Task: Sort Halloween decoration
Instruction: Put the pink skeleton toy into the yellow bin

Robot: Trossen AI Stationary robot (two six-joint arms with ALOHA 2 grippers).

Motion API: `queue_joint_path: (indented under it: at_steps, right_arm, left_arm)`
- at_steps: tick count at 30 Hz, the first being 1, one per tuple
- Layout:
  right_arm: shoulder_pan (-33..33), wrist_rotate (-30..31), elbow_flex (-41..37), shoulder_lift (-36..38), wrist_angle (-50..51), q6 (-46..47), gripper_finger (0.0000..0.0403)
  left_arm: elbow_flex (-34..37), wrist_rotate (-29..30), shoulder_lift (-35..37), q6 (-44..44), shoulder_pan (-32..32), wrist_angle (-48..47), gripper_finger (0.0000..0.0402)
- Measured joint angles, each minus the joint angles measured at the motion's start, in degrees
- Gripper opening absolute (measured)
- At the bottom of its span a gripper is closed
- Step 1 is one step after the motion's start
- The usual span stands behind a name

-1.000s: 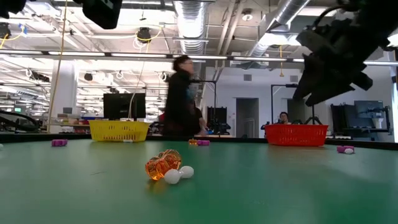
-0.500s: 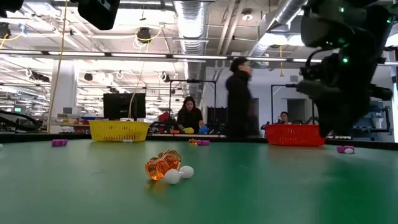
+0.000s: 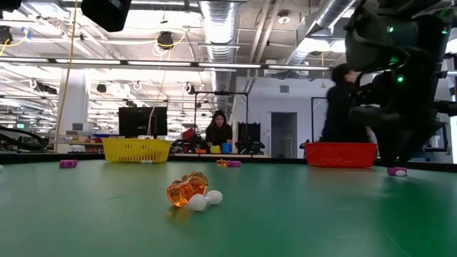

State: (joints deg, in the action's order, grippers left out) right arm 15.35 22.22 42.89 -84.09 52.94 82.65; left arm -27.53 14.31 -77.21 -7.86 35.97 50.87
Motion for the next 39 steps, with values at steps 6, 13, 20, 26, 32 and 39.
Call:
queue_joint_path:
  at_steps: [6, 13, 20, 26, 32, 39]
  right_arm:
    - [-2.11, -2.01, 0.07, -3.58, -1.63, -3.26, 0.0221]
    - [-4.19, -2.62, 0.20, -5.95, -3.62, -6.47, 0.0186]
    - [-3.57, -1.57, -0.05, -4.00, -3.32, -7.56, 0.0076]
    - [-2.83, 0.29, -0.15, -1.27, -4.12, -8.35, 0.0019]
    - [-0.97, 1.97, -0.13, 0.70, -4.26, -8.33, 0.0033]
    - [0.25, 2.25, -0.07, 2.49, -6.79, -9.14, 0.0036]
  left_arm:
    - [-0.02, -0.01, 0.00, -0.19, 0.00, 0.04, 0.0079]
    - [-0.02, 0.00, 0.00, -0.30, 0.04, 0.08, 0.0079]
    - [-0.04, 0.00, 0.00, 0.11, 0.04, 0.07, 0.0079]
    - [-0.04, 0.06, 0.00, 0.24, 0.02, 0.07, 0.0079]
    - [-0.04, 1.40, 0.00, 0.26, 0.02, 0.07, 0.0079]
    - [-0.04, 1.42, 0.00, 0.26, 0.02, 0.07, 0.0079]
